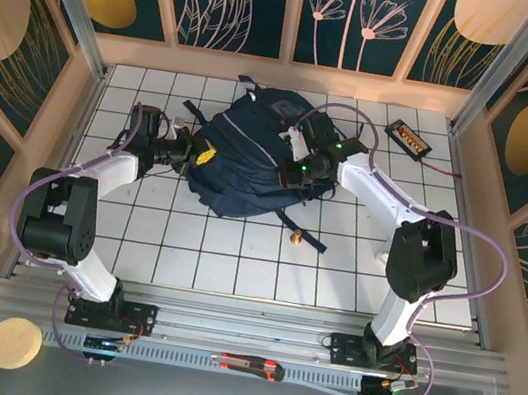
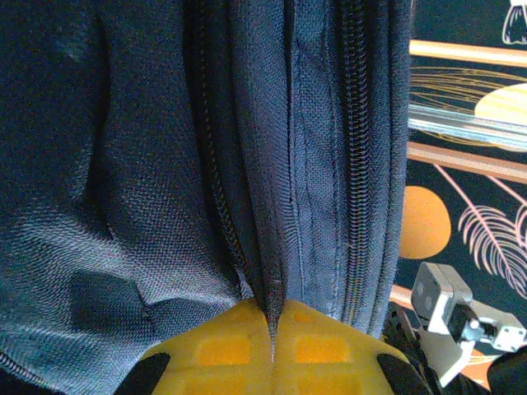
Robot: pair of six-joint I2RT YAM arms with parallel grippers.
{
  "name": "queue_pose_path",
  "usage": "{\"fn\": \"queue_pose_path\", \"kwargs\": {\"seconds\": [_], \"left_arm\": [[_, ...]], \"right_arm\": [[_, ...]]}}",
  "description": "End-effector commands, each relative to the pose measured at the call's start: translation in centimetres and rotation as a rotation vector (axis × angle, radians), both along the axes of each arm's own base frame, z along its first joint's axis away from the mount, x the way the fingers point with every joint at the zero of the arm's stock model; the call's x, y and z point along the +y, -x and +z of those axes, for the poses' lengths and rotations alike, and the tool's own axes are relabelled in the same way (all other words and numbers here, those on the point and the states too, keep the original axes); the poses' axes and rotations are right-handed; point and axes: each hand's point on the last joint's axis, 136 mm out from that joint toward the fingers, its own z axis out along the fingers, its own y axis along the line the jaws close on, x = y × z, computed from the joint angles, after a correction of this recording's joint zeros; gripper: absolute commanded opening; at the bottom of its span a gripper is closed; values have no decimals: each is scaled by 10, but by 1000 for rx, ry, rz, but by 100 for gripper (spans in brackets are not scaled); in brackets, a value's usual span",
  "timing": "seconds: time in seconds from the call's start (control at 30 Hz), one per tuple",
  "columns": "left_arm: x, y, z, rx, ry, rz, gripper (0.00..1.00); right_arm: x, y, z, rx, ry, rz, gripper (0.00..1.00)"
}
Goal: Pack the student bag
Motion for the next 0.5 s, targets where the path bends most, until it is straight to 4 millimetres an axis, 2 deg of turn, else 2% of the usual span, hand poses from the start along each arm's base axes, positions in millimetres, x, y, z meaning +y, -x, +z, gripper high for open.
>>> {"fn": "queue_pose_path", "kwargs": {"seconds": [0.0,0.2,0.47], "left_arm": [[41,-25,2,-48,-40,173,0],[34,-7,-8,-28,-6,185,0],[1,18,-22,5,39,158,0]], "right_arm": [[-78,-18,-24,48,252,-187,0],[-85,-37,-23,34,264,-244,0],[-90,-61,-24,27,267,-301,0]]}}
